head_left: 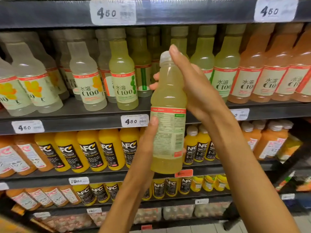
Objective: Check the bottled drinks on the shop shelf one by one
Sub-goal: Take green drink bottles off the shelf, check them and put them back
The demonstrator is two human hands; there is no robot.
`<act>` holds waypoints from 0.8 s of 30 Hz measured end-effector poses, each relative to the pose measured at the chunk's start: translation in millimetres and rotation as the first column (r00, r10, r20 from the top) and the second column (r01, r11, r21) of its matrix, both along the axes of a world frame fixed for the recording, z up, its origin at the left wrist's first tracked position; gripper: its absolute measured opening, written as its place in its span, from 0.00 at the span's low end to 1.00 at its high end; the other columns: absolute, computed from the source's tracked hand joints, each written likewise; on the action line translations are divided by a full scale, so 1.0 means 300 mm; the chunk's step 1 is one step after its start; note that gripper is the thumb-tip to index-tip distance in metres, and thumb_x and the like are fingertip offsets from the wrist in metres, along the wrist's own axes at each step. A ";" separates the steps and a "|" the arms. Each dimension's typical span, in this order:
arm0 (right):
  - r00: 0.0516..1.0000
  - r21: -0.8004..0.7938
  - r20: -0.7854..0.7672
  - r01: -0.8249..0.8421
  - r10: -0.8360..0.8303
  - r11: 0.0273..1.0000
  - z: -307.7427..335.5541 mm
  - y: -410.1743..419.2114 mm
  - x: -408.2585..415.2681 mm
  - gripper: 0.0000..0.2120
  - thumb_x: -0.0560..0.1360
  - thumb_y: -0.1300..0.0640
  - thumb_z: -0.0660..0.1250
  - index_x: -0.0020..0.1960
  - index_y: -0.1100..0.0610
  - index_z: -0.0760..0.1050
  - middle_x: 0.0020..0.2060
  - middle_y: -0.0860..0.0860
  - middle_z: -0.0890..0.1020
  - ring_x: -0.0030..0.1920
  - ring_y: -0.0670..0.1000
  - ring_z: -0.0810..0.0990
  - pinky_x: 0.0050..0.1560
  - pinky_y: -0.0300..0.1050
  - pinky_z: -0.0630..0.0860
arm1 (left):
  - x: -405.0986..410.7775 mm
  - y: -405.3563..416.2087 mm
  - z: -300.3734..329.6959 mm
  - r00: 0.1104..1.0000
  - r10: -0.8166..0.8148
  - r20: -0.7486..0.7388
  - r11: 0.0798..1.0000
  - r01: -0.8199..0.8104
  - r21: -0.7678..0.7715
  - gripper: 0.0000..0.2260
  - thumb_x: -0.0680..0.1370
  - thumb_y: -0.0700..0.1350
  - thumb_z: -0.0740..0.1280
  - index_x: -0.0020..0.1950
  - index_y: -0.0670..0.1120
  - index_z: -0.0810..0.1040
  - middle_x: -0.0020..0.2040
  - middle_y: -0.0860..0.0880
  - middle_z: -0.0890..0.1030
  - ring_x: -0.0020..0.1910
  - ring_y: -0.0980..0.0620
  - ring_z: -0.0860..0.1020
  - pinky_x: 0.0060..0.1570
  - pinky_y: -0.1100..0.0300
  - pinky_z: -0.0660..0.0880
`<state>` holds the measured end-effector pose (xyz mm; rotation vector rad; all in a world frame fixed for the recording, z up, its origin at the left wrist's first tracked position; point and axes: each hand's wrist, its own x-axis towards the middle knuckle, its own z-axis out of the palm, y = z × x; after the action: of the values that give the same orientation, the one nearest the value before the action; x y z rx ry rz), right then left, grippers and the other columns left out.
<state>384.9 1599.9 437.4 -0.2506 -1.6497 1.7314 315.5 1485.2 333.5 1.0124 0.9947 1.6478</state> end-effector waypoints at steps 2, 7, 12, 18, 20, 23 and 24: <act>0.988 -0.105 -0.061 -0.145 0.139 0.984 -0.006 0.015 0.015 0.15 0.80 0.46 0.59 0.57 0.57 0.72 0.39 0.53 0.82 0.40 0.52 0.84 0.40 0.45 0.80 | 0.015 -0.006 0.001 0.986 -0.126 0.106 0.992 0.124 0.023 0.31 0.73 0.69 0.59 0.61 0.45 0.78 0.46 0.41 0.83 0.39 0.44 0.82 0.39 0.52 0.79; 0.944 -0.250 -0.238 -0.288 0.230 0.924 -0.045 0.035 0.021 0.10 0.81 0.51 0.56 0.51 0.58 0.69 0.32 0.51 0.77 0.30 0.48 0.77 0.35 0.43 0.77 | 0.033 -0.006 -0.012 0.990 -0.136 0.036 0.989 0.138 -0.057 0.32 0.73 0.69 0.57 0.63 0.47 0.78 0.51 0.41 0.84 0.46 0.44 0.83 0.47 0.50 0.79; 0.999 -0.055 -0.044 0.000 -0.002 0.998 -0.032 0.035 0.022 0.10 0.78 0.50 0.65 0.52 0.56 0.72 0.34 0.50 0.81 0.35 0.50 0.82 0.38 0.46 0.79 | 0.019 -0.008 0.017 0.979 0.065 -0.195 0.993 -0.082 -0.081 0.20 0.70 0.69 0.61 0.52 0.61 0.82 0.52 0.51 0.85 0.51 0.52 0.83 0.47 0.56 0.80; 0.977 -0.273 -0.113 -0.208 0.183 0.939 -0.020 0.041 -0.011 0.13 0.79 0.49 0.62 0.56 0.57 0.72 0.40 0.54 0.84 0.40 0.51 0.84 0.41 0.46 0.81 | 0.017 -0.033 0.034 0.990 -0.095 0.107 0.991 0.104 -0.084 0.28 0.73 0.67 0.59 0.57 0.47 0.82 0.46 0.42 0.83 0.39 0.45 0.83 0.41 0.52 0.80; 0.940 -0.393 -0.204 -0.334 0.273 0.857 -0.032 0.044 -0.034 0.10 0.80 0.50 0.60 0.55 0.57 0.70 0.38 0.53 0.82 0.35 0.49 0.82 0.39 0.43 0.81 | 0.033 -0.044 0.038 0.968 -0.149 0.203 0.982 0.168 -0.081 0.31 0.74 0.67 0.58 0.61 0.43 0.78 0.48 0.40 0.82 0.40 0.44 0.82 0.42 0.51 0.79; 0.925 -0.521 -0.209 -0.381 0.318 0.764 -0.048 0.053 -0.065 0.09 0.79 0.50 0.61 0.47 0.56 0.71 0.33 0.51 0.77 0.30 0.47 0.78 0.34 0.40 0.79 | 0.042 -0.056 0.045 0.915 -0.234 0.328 0.967 0.253 -0.015 0.31 0.74 0.65 0.60 0.63 0.42 0.78 0.50 0.40 0.82 0.44 0.44 0.83 0.45 0.49 0.80; 0.933 -0.576 -0.191 -0.359 0.306 0.735 -0.053 0.056 -0.073 0.10 0.79 0.50 0.62 0.46 0.56 0.70 0.32 0.51 0.76 0.30 0.47 0.78 0.34 0.40 0.79 | 0.045 -0.068 0.059 0.902 -0.250 0.351 0.964 0.266 0.003 0.29 0.74 0.63 0.61 0.64 0.42 0.77 0.50 0.40 0.82 0.45 0.44 0.83 0.46 0.49 0.80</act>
<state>363.1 1616.7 421.5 -0.1741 -1.0686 2.4912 329.0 1465.0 351.3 0.7491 0.6278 1.5078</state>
